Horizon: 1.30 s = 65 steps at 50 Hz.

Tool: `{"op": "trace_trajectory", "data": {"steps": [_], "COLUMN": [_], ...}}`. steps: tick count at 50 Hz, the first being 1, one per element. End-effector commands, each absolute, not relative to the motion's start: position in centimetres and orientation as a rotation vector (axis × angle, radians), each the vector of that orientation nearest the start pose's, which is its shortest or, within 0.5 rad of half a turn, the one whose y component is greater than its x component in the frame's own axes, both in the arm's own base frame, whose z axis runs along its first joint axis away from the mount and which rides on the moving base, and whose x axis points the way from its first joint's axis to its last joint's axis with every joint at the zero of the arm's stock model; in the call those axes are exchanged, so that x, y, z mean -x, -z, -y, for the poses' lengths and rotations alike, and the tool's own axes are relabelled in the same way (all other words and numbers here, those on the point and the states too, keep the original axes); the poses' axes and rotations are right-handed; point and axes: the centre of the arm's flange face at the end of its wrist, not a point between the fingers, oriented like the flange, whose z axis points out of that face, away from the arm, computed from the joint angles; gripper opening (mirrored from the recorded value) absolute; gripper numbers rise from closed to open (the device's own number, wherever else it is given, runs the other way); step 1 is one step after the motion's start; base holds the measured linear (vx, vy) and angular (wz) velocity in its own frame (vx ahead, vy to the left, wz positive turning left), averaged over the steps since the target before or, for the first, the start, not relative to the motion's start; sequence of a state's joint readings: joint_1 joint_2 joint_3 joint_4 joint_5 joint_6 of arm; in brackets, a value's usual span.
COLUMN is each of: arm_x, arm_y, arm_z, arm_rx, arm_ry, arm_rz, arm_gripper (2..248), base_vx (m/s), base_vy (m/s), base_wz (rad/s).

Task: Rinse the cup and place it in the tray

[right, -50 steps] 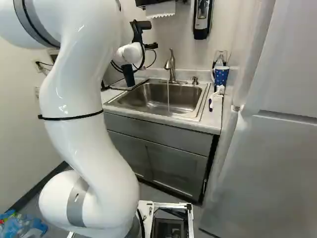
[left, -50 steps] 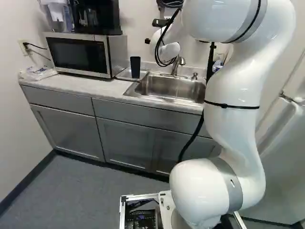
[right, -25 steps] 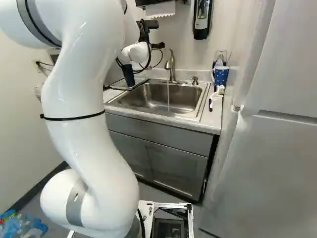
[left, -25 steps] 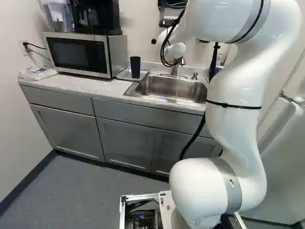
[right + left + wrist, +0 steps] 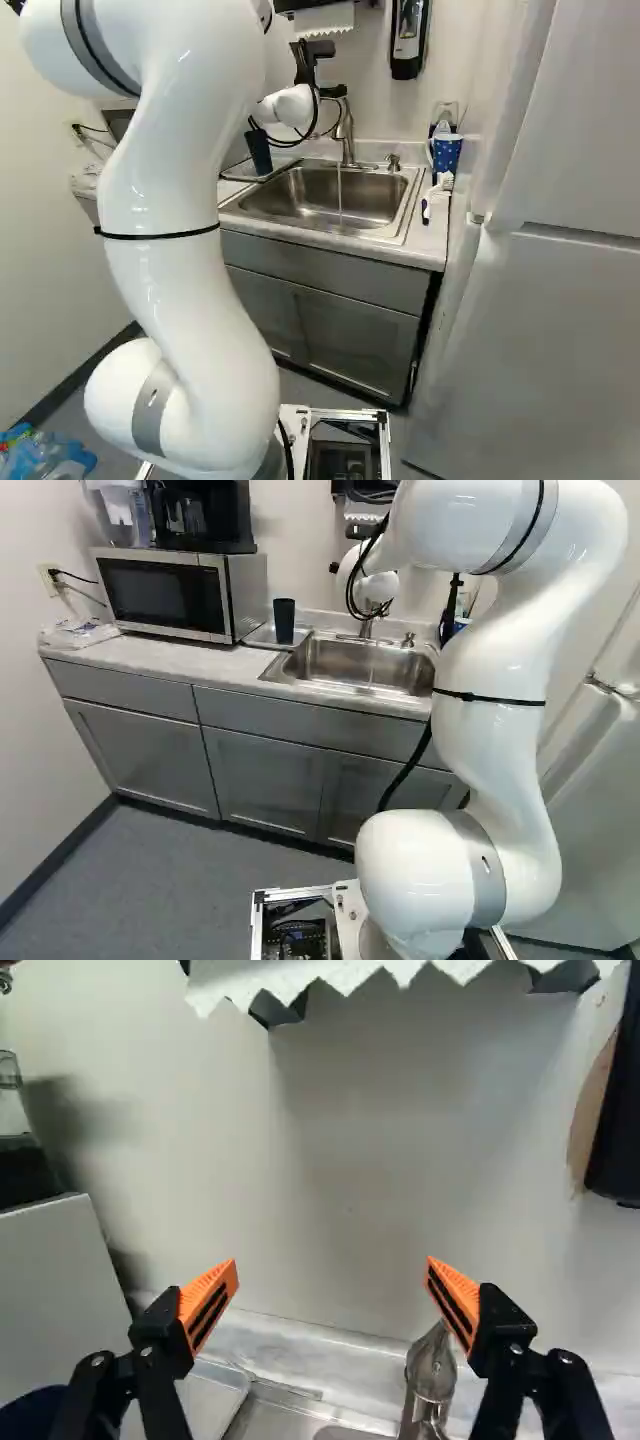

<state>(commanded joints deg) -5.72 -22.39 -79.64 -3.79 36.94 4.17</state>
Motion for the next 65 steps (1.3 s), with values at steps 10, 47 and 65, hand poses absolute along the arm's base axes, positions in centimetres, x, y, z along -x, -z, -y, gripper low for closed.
{"op": "trace_trajectory", "data": {"steps": [10, 47, 65], "arm_x": [-68.03, -68.18, -67.43], "arm_y": [-62.60, -62.03, -62.11], "arm_z": [6.86, 6.90, 6.69], "arm_rx": [2.160, 2.230, 2.235], "arm_ry": [2.329, 2.263, 2.256], "arm_rz": [-0.089, -0.096, -0.095], "arm_gripper": [247, 247, 247], "base_vx": [0.000, 0.000, 0.000], "base_vy": [0.000, 0.000, 0.000], "base_wz": [0.000, 0.000, 0.000]}}
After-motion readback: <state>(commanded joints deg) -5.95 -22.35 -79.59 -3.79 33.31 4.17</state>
